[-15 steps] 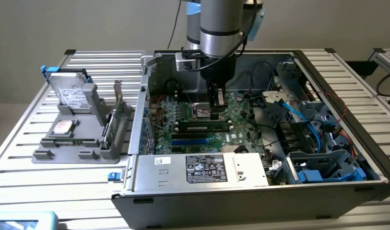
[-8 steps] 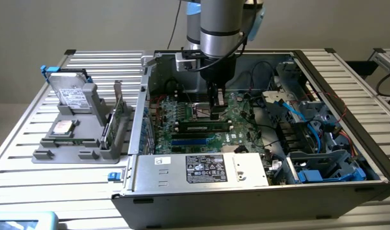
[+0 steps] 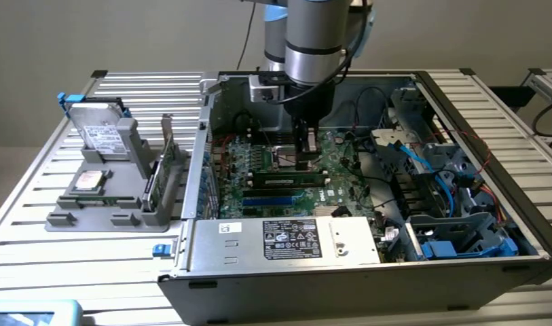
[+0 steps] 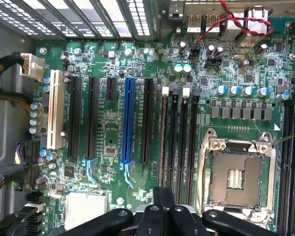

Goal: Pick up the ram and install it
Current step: 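Press down the ram until it locks into place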

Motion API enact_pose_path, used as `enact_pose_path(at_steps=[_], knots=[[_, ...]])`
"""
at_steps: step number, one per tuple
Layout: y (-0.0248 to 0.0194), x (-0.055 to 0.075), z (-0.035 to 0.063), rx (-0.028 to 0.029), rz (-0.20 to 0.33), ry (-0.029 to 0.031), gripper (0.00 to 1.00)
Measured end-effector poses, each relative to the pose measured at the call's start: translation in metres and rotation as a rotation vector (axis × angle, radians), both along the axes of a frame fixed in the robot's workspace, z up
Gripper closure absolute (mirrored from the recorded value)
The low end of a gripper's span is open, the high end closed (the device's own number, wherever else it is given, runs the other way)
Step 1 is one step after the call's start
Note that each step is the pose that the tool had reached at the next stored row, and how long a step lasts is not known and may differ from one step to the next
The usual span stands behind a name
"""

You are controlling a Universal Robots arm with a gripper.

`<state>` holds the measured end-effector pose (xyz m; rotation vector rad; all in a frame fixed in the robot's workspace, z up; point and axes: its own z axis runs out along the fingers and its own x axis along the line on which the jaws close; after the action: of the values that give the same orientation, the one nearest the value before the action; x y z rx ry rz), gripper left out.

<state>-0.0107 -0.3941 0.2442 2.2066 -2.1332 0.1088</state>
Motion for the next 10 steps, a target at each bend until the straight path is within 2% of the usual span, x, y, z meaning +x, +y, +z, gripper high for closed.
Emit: enact_pose_path(at_steps=[4,10], knots=[[-0.0014,0.0029,-0.0029,0.0016,-0.002,0.0008,0.89],[-0.003,0.0052,-0.0065,0.0109,-0.005,0.0012,0.89]])
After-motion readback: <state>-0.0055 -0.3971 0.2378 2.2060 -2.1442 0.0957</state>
